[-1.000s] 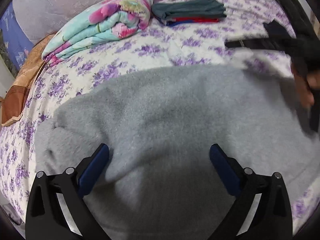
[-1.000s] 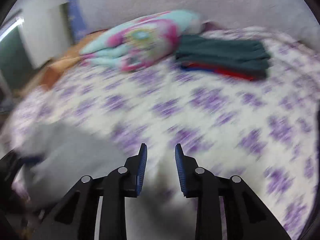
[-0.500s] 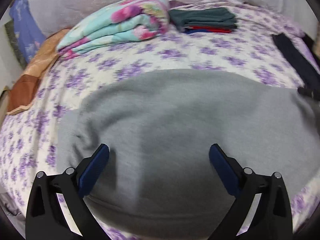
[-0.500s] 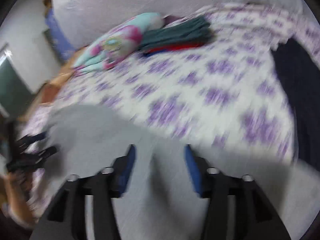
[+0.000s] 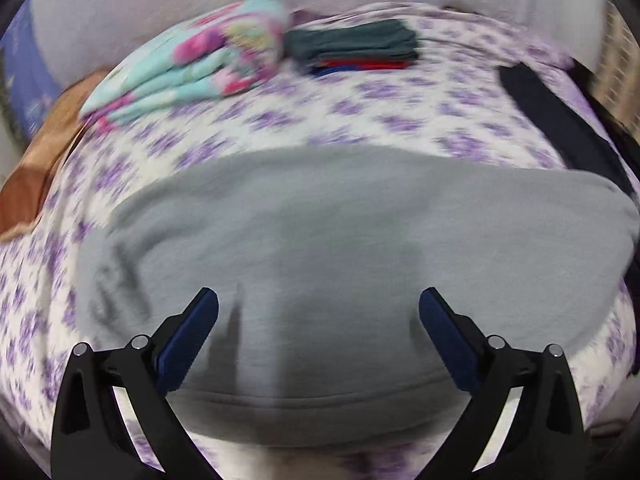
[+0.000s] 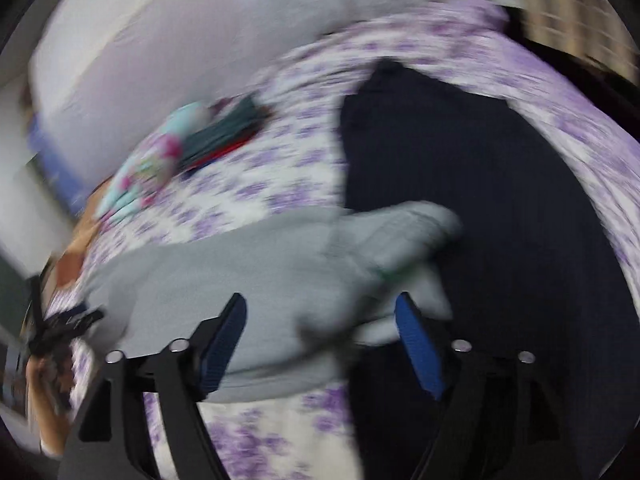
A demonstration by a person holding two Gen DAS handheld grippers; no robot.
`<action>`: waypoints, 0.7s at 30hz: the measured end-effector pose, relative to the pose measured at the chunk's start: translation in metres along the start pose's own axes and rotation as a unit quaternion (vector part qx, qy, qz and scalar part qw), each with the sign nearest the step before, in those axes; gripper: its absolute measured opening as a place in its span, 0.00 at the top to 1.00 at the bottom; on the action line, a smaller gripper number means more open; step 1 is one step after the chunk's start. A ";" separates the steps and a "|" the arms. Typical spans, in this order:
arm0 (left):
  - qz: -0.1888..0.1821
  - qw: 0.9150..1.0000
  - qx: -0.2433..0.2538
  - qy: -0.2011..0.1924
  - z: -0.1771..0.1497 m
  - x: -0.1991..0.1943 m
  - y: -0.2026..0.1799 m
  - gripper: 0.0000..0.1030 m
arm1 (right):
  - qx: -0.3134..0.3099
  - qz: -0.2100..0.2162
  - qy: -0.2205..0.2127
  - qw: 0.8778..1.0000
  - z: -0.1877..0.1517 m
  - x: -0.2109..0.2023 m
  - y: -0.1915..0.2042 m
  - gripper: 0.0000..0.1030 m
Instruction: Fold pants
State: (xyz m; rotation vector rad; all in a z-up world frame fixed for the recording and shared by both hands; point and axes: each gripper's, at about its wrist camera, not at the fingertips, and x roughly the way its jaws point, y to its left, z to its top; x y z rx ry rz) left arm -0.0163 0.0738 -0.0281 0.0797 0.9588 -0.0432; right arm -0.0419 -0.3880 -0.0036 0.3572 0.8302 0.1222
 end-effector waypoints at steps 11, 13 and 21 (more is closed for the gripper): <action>0.012 0.998 0.057 0.037 -0.020 0.040 -0.039 0.04 | 0.073 -0.039 -0.016 0.996 -0.002 0.042 -0.020 0.42; 0.010 0.998 0.059 0.038 -0.023 0.040 -0.038 0.04 | 0.051 -0.061 -0.004 0.997 -0.006 0.049 -0.022 0.43; -0.023 0.998 0.048 0.041 -0.008 0.020 -0.042 0.04 | -0.026 -0.147 -0.112 0.982 -0.012 -0.016 0.006 0.36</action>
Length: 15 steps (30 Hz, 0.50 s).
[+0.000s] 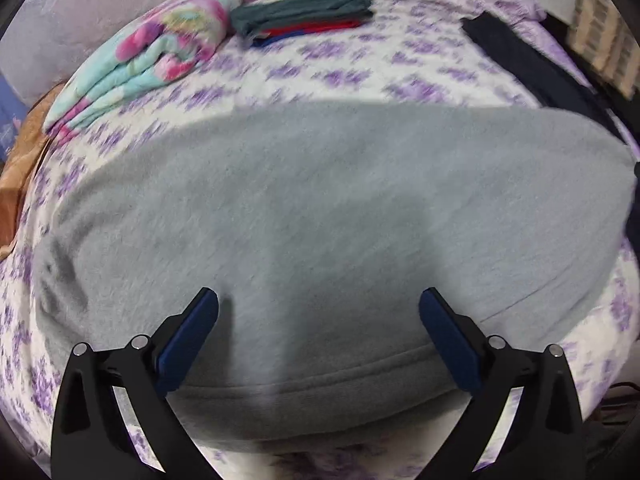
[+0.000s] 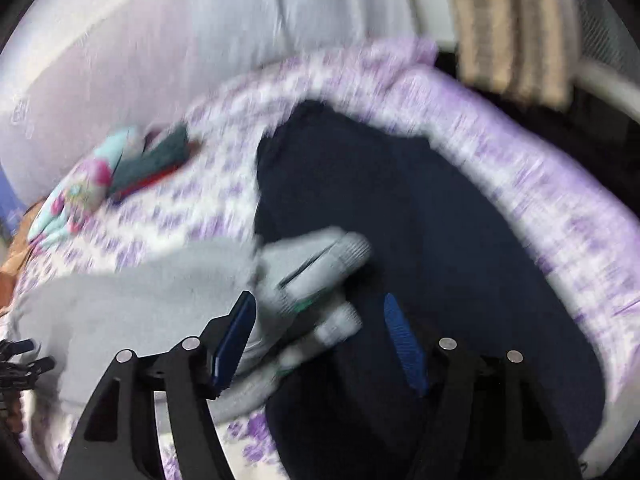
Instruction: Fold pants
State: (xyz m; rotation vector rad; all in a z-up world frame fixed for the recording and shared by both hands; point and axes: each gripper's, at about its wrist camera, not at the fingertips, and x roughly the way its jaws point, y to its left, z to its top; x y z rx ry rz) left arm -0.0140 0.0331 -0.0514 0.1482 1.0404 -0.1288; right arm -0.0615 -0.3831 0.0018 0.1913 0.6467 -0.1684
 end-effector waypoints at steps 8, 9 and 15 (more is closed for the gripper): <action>-0.042 0.999 0.025 -0.011 0.035 0.012 -0.063 0.04 | -0.031 0.228 0.107 0.967 -0.013 0.035 0.078 0.69; -0.027 0.999 0.027 0.005 0.031 0.021 -0.065 0.04 | -0.045 0.226 0.135 0.964 -0.025 0.045 0.085 0.70; -0.020 0.999 -0.037 0.026 -0.006 0.016 -0.017 0.04 | 0.036 0.200 0.147 0.968 -0.019 0.038 -0.009 0.80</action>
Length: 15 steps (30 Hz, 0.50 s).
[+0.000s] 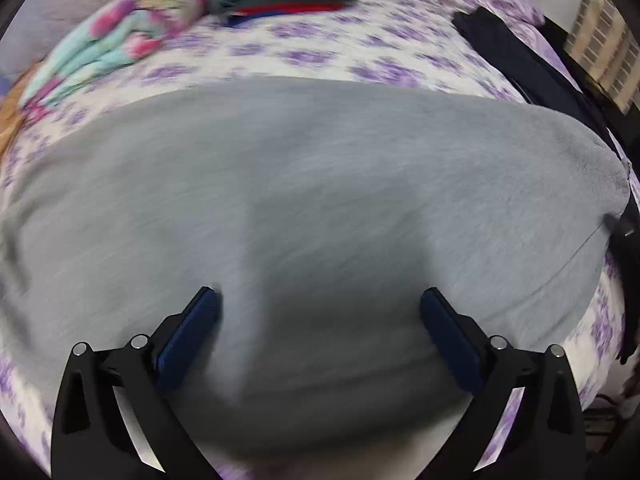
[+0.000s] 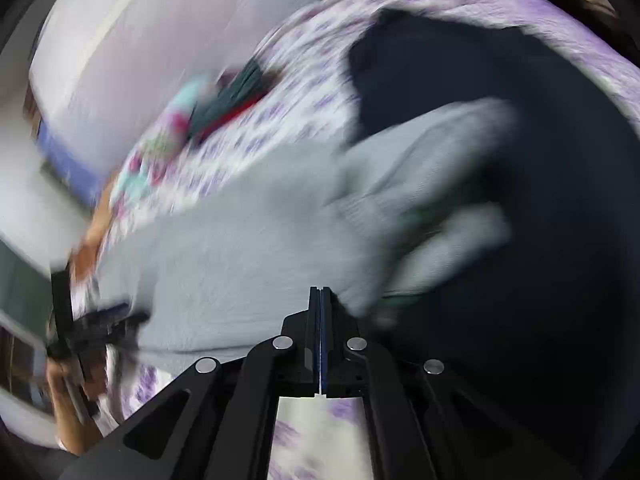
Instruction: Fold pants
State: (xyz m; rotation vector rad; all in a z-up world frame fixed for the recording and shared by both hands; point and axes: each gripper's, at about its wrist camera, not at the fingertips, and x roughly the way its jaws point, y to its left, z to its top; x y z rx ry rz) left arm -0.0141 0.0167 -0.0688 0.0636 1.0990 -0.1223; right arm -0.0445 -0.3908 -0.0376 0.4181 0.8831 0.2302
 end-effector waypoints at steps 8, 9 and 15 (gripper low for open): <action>-0.042 0.998 0.024 -0.039 0.011 -0.005 -0.029 0.05 | 0.051 -0.044 -0.049 0.997 -0.011 -0.016 -0.014 0.03; -0.043 0.998 0.035 -0.030 0.013 0.003 -0.040 0.05 | 0.049 -0.052 -0.057 0.996 -0.006 -0.008 -0.012 0.04; -0.053 0.998 0.018 -0.013 0.013 0.020 -0.043 0.04 | 0.045 -0.071 -0.048 0.995 0.015 0.038 0.006 0.21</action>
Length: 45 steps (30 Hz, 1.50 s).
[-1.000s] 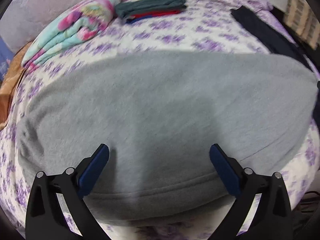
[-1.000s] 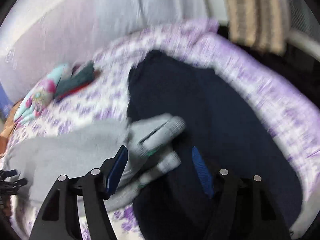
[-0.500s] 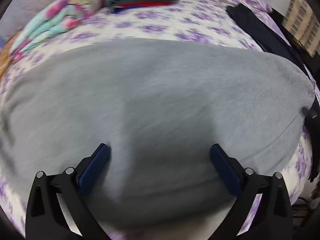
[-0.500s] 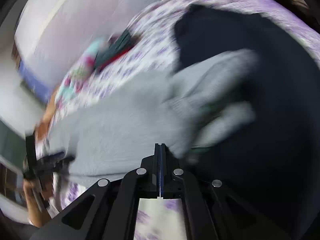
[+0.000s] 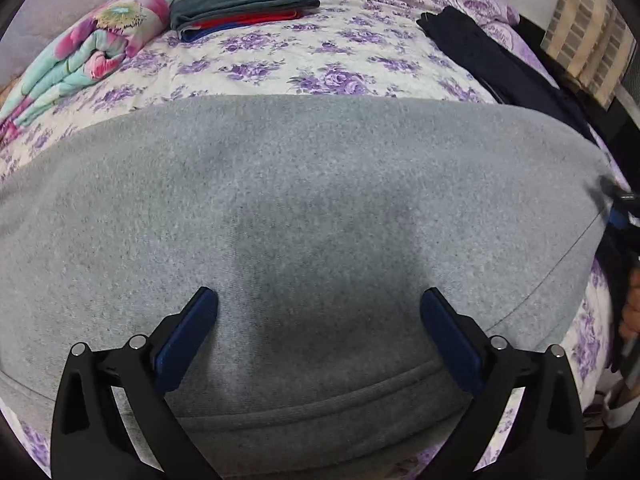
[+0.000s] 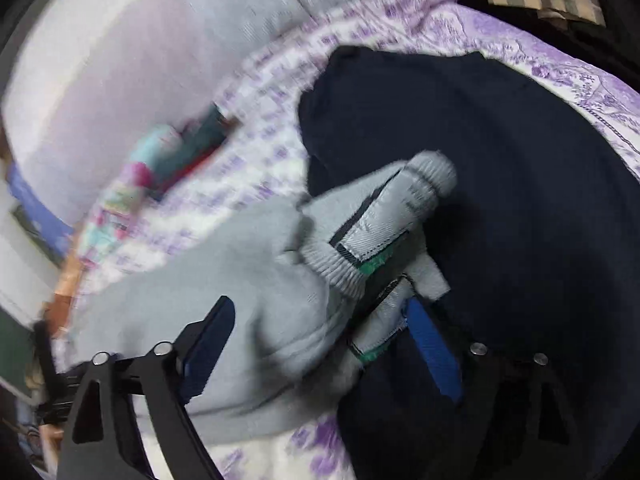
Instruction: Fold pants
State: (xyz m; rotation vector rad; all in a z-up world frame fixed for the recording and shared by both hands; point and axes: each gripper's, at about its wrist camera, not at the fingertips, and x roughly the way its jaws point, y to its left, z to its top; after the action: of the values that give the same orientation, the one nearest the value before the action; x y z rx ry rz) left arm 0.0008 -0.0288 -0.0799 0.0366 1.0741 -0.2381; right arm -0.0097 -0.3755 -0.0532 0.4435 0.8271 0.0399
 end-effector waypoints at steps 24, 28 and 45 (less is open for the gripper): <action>0.053 0.988 -0.134 -0.063 -0.016 -0.065 0.093 0.09 | -0.179 0.206 0.176 0.946 -0.032 0.068 0.216 0.14; 0.086 0.988 -0.106 -0.078 -0.008 -0.076 0.084 0.09 | -0.102 0.294 0.180 0.933 0.001 0.034 0.181 0.12; 0.040 0.991 -0.098 -0.082 0.025 -0.091 0.048 0.05 | -0.214 0.242 0.186 0.928 -0.026 0.054 0.189 0.24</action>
State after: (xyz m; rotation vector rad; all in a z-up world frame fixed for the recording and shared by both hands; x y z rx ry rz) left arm -0.0084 0.0305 0.0076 -0.1148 0.9258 -0.0621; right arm 0.0340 -0.1833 -0.0319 0.2162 1.0308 0.7701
